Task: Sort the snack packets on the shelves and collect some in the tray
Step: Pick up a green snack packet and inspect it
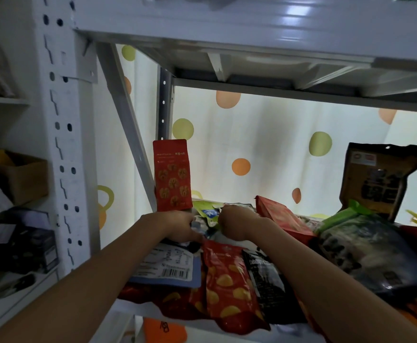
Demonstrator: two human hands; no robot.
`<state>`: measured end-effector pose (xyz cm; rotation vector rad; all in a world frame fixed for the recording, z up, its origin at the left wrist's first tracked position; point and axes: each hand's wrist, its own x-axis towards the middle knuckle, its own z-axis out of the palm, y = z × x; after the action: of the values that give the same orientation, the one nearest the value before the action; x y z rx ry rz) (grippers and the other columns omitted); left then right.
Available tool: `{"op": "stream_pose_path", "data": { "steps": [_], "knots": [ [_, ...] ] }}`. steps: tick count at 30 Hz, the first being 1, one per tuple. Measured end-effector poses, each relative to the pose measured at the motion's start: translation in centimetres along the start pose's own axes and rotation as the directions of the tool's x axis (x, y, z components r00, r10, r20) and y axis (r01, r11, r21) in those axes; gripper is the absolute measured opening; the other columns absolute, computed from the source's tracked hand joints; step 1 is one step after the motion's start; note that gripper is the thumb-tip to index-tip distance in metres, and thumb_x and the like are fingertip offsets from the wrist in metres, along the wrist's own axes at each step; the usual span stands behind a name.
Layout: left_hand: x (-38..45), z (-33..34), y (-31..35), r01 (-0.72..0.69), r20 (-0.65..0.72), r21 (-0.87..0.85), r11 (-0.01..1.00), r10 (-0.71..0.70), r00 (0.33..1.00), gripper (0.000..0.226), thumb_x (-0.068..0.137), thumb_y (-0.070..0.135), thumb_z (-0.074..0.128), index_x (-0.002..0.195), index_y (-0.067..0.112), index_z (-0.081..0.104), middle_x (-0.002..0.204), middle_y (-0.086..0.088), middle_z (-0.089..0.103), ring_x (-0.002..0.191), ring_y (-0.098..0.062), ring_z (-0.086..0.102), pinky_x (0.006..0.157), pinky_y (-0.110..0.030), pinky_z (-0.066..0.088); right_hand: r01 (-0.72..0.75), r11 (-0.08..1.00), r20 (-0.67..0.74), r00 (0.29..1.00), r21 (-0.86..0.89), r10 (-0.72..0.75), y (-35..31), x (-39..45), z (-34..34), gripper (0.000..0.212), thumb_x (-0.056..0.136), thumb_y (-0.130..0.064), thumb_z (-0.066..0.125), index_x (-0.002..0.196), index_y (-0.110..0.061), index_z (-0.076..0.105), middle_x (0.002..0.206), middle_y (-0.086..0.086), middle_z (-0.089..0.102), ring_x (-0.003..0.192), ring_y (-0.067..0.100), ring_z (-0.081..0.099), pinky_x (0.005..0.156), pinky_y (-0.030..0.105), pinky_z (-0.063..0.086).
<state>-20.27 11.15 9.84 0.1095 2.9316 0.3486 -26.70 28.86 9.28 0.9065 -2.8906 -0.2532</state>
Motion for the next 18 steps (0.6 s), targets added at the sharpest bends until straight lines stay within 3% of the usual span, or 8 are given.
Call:
{"op": "stream_pose_path", "data": {
  "steps": [4, 10, 13, 15, 18],
  "knots": [
    [-0.6, 0.0, 0.5, 0.006, -0.038, 0.048, 0.999, -0.005, 0.999, 0.051, 0.09, 0.059, 0.053, 0.115, 0.016, 0.055, 0.113, -0.006, 0.057, 0.098, -0.021, 0.054, 0.083, -0.032, 0.045, -0.115, 0.979, -0.156, 0.978, 0.17, 0.142, 0.0, -0.4, -0.3, 0.013, 0.091, -0.015, 0.051, 0.087, -0.013, 0.063, 0.098, 0.014, 0.067, 0.09, 0.034, 0.065, 0.065, 0.03, 0.041],
    [-1.1, 0.1, 0.3, -0.007, -0.045, 0.038, 0.999, 0.009, 0.999, 0.054, 0.093, 0.056, 0.05, 0.124, 0.012, 0.057, 0.121, -0.008, 0.058, 0.107, -0.022, 0.056, 0.089, -0.032, 0.048, -0.13, 0.846, -0.426, 0.818, 0.517, 0.386, 0.3, -1.2, -2.1, 0.019, 0.093, -0.01, 0.047, 0.092, -0.004, 0.066, 0.095, 0.019, 0.069, 0.089, 0.037, 0.062, 0.063, 0.032, 0.034],
    [-1.5, 0.4, 0.6, -0.046, -0.059, -0.004, 0.999, 0.046, 0.997, 0.053, 0.094, 0.052, 0.05, 0.128, 0.011, 0.055, 0.124, -0.009, 0.057, 0.108, -0.024, 0.056, 0.088, -0.034, 0.048, -0.051, 0.744, -0.469, 0.747, 0.666, 0.471, 0.5, -2.3, -3.0, 0.02, 0.094, -0.012, 0.05, 0.091, -0.004, 0.067, 0.084, 0.012, 0.067, 0.079, 0.029, 0.059, 0.062, 0.032, 0.034],
    [-1.6, 0.5, 0.7, -0.093, -0.112, -0.057, 0.994, 0.087, 0.99, 0.044, 0.096, 0.045, 0.049, 0.121, 0.009, 0.058, 0.121, -0.011, 0.058, 0.105, -0.025, 0.057, 0.077, -0.03, 0.044, 0.041, 0.633, -0.452, 0.735, 0.773, 0.505, 0.3, -3.5, -3.5, 0.021, 0.092, -0.02, 0.051, 0.09, -0.012, 0.071, 0.079, 0.005, 0.068, 0.074, 0.025, 0.06, 0.063, 0.033, 0.044],
    [-2.3, 0.5, 1.4, -0.186, -0.255, -0.212, 0.959, 0.129, 0.958, 0.033, 0.098, 0.033, 0.047, 0.097, 0.003, 0.059, 0.102, -0.015, 0.06, 0.092, -0.029, 0.057, 0.07, -0.03, 0.038, 0.229, 0.296, -0.365, 0.73, 0.927, 0.578, -0.7, -6.3, -4.3, 0.021, 0.089, -0.025, 0.056, 0.093, -0.017, 0.074, 0.083, 0.007, 0.073, 0.072, 0.025, 0.064, 0.06, 0.039, 0.052]
  ]
}}
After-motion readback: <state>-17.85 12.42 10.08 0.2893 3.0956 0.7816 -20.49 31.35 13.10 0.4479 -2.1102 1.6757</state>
